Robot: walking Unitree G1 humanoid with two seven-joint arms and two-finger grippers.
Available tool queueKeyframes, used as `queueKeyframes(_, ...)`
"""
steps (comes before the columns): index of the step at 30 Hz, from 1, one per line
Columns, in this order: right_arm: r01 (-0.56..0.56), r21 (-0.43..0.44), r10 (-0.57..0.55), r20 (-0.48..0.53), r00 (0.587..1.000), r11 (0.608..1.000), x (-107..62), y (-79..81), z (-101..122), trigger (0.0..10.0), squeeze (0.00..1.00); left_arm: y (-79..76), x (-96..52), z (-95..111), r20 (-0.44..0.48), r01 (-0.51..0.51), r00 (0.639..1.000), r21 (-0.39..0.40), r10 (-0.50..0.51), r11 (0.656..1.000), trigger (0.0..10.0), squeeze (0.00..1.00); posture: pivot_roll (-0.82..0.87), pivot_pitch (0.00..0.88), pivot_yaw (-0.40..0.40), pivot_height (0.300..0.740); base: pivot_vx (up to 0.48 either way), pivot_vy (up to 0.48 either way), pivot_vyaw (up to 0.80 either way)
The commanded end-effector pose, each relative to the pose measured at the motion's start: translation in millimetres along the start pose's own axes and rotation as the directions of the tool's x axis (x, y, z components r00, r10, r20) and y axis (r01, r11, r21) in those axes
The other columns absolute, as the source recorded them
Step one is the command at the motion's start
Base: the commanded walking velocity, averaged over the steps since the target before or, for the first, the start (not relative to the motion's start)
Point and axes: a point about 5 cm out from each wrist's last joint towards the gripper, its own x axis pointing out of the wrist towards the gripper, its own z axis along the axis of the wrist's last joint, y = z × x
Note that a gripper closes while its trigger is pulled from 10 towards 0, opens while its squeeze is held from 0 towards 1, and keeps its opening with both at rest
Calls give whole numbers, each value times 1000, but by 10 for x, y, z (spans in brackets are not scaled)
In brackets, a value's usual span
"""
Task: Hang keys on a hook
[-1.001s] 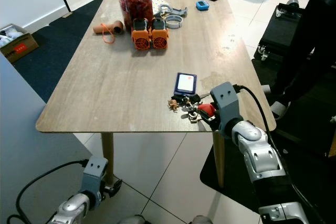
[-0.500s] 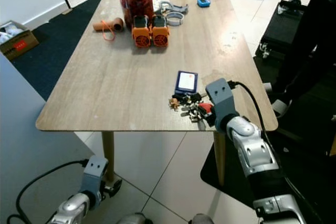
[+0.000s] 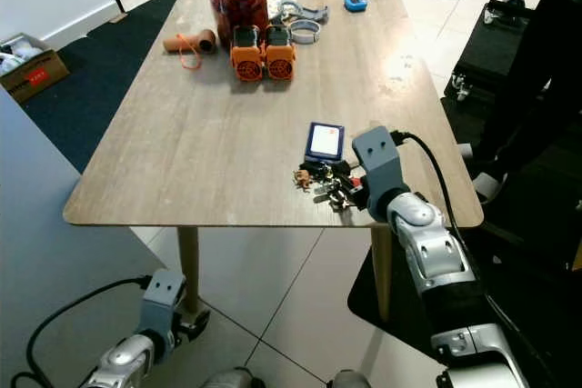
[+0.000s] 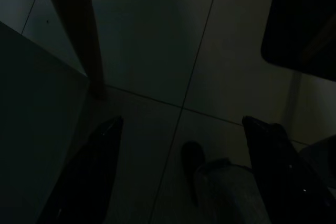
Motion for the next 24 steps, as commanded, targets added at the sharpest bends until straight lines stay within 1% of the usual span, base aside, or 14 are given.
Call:
queueKeyframes(1,6,10,-6,-2,1000,1000,16,-1,-22,10000,0,43,-22,-44,-26,-9,1000,6,9,1000,10000,0,51,123,5,740,0,0,0)
queueKeyframes(5,10,11,-10,6,1000,1000,42,9,0,10000,0,51,-21,-41,-29,-8,1000,10,8,1000,10000,0,52,123,7,740,0,0,0)
queueKeyframes(10,-10,20,9,56,998,1000,60,38,84,10000,0,59,-21,-36,-29,-10,1000,11,10,1000,10000,0,52,122,8,740,0,0,0)
queueKeyframes(17,-30,11,29,57,998,1000,73,74,92,10000,0,68,-26,-45,-32,-11,999,11,12,1000,10000,0,54,122,9,740,0,0,0)
queueKeyframes(24,-52,-4,53,34,998,999,72,99,41,10000,0,67,-29,-56,-36,-12,999,10,13,1000,10000,0,55,123,8,740,0,0,0)
